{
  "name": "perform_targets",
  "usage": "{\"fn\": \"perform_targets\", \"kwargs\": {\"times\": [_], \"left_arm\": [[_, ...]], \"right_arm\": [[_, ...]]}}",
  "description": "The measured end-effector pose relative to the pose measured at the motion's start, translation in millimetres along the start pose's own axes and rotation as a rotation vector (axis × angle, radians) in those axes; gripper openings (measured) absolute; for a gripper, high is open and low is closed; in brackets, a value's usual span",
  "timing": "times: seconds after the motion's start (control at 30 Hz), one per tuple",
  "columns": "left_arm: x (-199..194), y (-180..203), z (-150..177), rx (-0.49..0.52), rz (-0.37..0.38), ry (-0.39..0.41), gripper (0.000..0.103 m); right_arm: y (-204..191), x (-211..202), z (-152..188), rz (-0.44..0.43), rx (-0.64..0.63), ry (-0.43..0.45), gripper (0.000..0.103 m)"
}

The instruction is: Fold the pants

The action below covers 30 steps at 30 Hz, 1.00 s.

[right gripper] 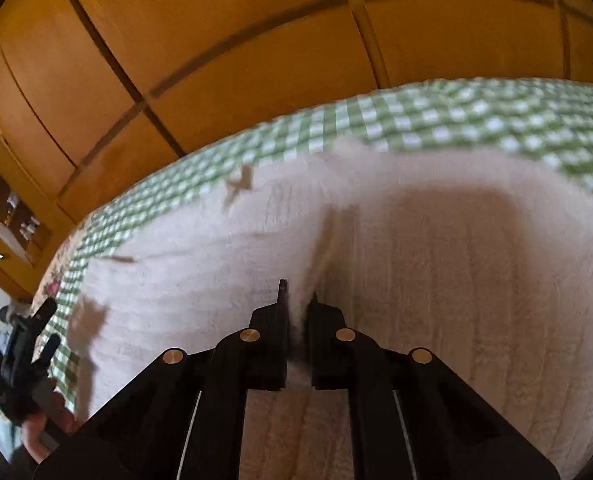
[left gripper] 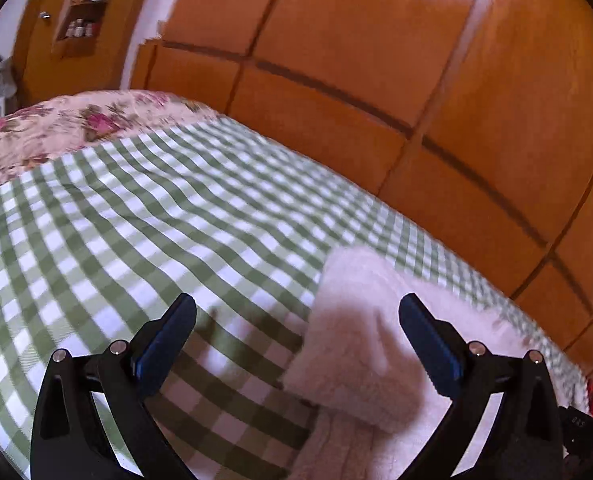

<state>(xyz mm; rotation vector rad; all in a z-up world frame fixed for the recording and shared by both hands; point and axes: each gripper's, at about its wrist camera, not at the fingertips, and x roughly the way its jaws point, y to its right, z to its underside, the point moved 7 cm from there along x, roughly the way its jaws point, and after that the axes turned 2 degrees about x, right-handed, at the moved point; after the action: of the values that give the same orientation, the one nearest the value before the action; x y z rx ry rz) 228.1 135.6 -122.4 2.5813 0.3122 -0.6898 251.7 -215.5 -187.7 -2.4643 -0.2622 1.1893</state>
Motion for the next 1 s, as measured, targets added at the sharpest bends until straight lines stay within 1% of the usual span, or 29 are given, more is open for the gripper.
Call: {"fn": "perform_targets", "kwargs": {"times": [0.03,0.1,0.13,0.17,0.23,0.27,0.3,0.33,0.37,0.43,0.47,0.5,0.53,0.57,0.6,0.63,0.67,0.77,0.87,0.93,0.97,1.0], "left_arm": [[-4.4,-6.8,-2.5,-0.022,-0.011,0.028,0.101],[-11.4,-18.2,-3.6,-0.067,-0.027,0.057,0.101],[-10.1,-22.1,-3.2,-0.081,-0.028,0.048,0.101],[-8.8,-23.6,-3.3,-0.085,-0.03,0.041,0.101],[-0.8,-17.7,-2.7,-0.057,-0.024,-0.001,0.101],[4.8,-3.8,-2.4,0.004,-0.002,-0.034,0.101],[5.7,8.0,-1.3,0.058,0.013,-0.048,0.101],[10.0,25.0,0.6,0.136,0.029,-0.071,0.101],[19.3,47.4,5.3,0.251,0.029,-0.113,0.101],[34.5,70.6,10.3,0.386,-0.028,-0.144,0.101],[44.2,75.6,10.6,0.413,-0.067,-0.164,0.099],[50.4,76.5,8.6,0.417,-0.093,-0.171,0.099],[61.3,72.8,8.2,0.419,-0.142,-0.192,0.099],[75.6,63.2,11.7,0.415,-0.203,-0.249,0.099],[85.7,53.2,16.8,0.383,-0.22,-0.304,0.1],[93.4,42.3,20.5,0.315,-0.183,-0.354,0.101],[94.6,37.7,19.2,0.28,-0.156,-0.361,0.101],[91.4,39.3,17.8,0.309,-0.167,-0.347,0.101],[76.0,40.8,17.4,0.285,-0.141,-0.318,0.101],[55.4,40.6,18.9,0.253,-0.118,-0.288,0.101],[44.2,41.5,21.6,0.24,-0.099,-0.269,0.101],[36.6,42.1,23.3,0.235,-0.084,-0.26,0.101]], "right_arm": [[4.5,-9.0,-6.1,0.023,0.005,0.049,0.006],[16.2,-20.3,-15.7,0.07,0.021,0.111,0.006],[20.4,-19.9,-17.7,0.088,0.013,0.122,0.006],[23.9,-16.9,-17.5,0.104,0.005,0.112,0.006],[30.7,-8.4,-10.8,0.101,0.005,0.084,0.006],[32.2,-4.7,-7.2,0.096,0.009,0.076,0.006],[34.8,-2.9,-3.6,0.096,0.014,0.072,0.006],[35.3,0.0,-2.4,0.091,0.023,0.072,0.006],[36.2,0.5,-2.8,0.086,0.03,0.074,0.006],[36.2,0.5,-2.5,0.083,0.034,0.078,0.006],[36.0,-0.9,-2.6,0.083,0.035,0.084,0.006],[36.2,-1.8,-3.3,0.085,0.038,0.091,0.006],[37.3,-2.5,-3.2,0.089,0.045,0.099,0.006],[39.3,-2.9,-3.0,0.092,0.053,0.1,0.006],[41.0,-1.7,-2.7,0.092,0.064,0.096,0.006],[44.2,-1.0,-2.0,0.09,0.079,0.09,0.006],[45.9,0.7,-1.6,0.086,0.089,0.085,0.006],[46.3,2.3,-2.2,0.078,0.097,0.076,0.008],[47.5,0.5,-3.0,0.042,0.121,0.08,0.014],[48.5,-6.2,-3.2,0.002,0.147,0.097,0.029],[48.2,-10.2,-3.5,-0.005,0.152,0.108,0.034],[47.2,-15.0,-3.9,-0.002,0.153,0.123,0.047]]}}
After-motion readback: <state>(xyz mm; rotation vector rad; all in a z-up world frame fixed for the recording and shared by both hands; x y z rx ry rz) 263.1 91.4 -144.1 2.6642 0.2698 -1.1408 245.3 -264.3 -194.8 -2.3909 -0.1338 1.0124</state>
